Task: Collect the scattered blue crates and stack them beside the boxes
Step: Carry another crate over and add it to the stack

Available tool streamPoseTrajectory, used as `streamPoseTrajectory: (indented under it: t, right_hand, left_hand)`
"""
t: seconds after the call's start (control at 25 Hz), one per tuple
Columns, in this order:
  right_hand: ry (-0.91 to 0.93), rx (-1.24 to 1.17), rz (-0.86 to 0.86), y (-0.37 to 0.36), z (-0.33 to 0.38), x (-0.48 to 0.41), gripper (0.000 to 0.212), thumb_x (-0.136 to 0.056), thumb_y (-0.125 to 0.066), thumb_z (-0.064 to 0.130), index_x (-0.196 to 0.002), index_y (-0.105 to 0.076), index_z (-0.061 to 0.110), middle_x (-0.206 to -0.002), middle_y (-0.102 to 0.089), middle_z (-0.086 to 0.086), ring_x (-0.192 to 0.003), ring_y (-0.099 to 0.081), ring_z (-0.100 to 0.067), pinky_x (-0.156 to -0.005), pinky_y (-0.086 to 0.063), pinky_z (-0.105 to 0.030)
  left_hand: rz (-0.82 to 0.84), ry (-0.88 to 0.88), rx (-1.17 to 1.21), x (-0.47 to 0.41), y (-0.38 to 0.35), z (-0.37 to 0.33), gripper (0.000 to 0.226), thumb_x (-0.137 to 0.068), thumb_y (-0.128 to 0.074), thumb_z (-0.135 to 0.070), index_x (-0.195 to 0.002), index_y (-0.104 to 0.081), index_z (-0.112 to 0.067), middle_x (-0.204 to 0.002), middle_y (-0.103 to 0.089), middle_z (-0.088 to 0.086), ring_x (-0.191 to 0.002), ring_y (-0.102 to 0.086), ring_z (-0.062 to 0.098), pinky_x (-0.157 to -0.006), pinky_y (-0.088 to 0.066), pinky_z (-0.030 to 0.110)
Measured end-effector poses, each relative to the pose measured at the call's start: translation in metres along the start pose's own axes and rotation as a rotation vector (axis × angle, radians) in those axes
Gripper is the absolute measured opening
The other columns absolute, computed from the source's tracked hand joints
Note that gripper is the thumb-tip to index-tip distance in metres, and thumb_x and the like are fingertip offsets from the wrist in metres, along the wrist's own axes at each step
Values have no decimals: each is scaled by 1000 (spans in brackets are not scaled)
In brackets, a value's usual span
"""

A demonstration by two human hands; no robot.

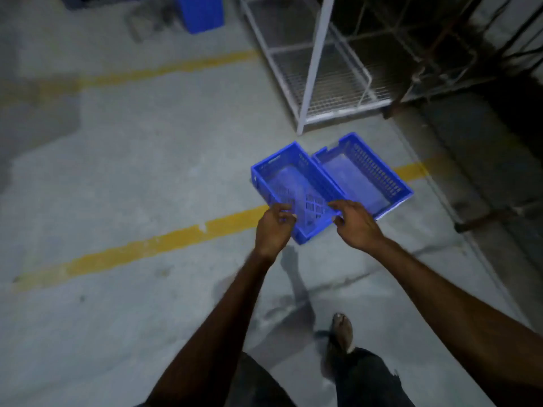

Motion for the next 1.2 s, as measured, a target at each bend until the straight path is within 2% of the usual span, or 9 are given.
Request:
streamPoseTrajectory:
  t: [0.12, 0.2, 0.4, 0.52, 0.68, 0.8, 0.92, 1.08, 1.2]
  right_hand:
    - [23, 47, 118, -32, -61, -32, 51, -84, -55, -2, -131, -61, 15, -129, -63, -13, -125, -54, -34, -107, -43, -41]
    - [12, 81, 162, -56, -93, -55, 55, -81, -54, -4, -132, -60, 16, -129, -63, -14, -125, -53, -35, -106, -44, -42]
    - [56, 161, 157, -151, -160, -115, 56, -76, -56, -4, -130, -61, 13, -131, -61, -14, -125, -52, -37, -106, -44, -44]
    - [147, 255, 163, -231, -199, -149, 58, -77, -56, -3, -133, -58, 12, -135, -58, -13, -127, -47, -37, -106, -41, -44]
    - [275, 433, 193, -338, -251, -199, 64, -79, -58, 3, -141, -50, 14, -143, -51, -9, -134, -39, -33, -104, -41, -47]
    - [332, 420, 69, -388, -284, -235, 60, -82, -56, 9, -141, -52, 16, -141, -54, -8, -134, -41, -32, -105, -37, -46]
    - [245, 363, -176, -402, -318, -279, 34, -99, -43, 23, -127, -62, 15, -132, -60, -9, -131, -43, -32, -105, -33, -47]
    - [161, 438, -390, -412, -341, -307, 47, -95, -28, 35, -92, -68, 12, -104, -69, -12, -105, -55, -34, -96, -35, -47]
    - [243, 358, -366, -417, -312, -304, 42, -91, -36, 41, -98, -70, 17, -111, -67, -10, -107, -55, -32, -92, -36, -44]
  left_hand:
    - [-62, 128, 77, -9, -55, 56, 37, -66, -59, -44, -98, -68, -26, -91, -76, 3, -88, -73, 26, -86, -58, 41]
    - [-57, 189, 96, -24, -88, 91, 35, -66, -56, -45, -94, -68, -29, -92, -76, 2, -88, -73, 26, -88, -57, 44]
    - [-107, 156, 121, -81, -156, 179, 36, -72, -53, -47, -99, -66, -28, -96, -75, 7, -91, -72, 29, -88, -57, 45]
    - [-170, 74, 89, -126, -193, 239, 31, -83, -50, -32, -110, -64, -24, -101, -73, 8, -96, -70, 29, -89, -55, 39]
    - [-208, 37, -38, -199, -251, 329, 41, -91, -55, -12, -131, -59, -17, -131, -60, 14, -121, -58, 29, -100, -46, 37]
    - [-252, -28, -62, -255, -285, 374, 43, -95, -57, -18, -138, -55, -14, -139, -52, 20, -130, -50, 34, -105, -41, 37]
    - [-280, -76, -120, -304, -311, 392, 51, -94, -61, -27, -143, -49, -16, -145, -45, 19, -131, -48, 35, -105, -40, 39]
    - [-340, -172, -229, -336, -322, 402, 59, -77, -64, -4, -135, -54, -12, -141, -39, 20, -120, -50, 44, -105, -41, 45]
    - [-477, -121, -273, -344, -272, 408, 50, -80, -60, -5, -129, -59, -12, -135, -46, 20, -119, -52, 44, -105, -43, 45]
Point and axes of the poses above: each hand's wrist, its own x-axis away from the middle knuckle, its own y-axis out of the back of the hand, z = x × y, the point moved 6 cm from there along -x, towards the middle knuckle
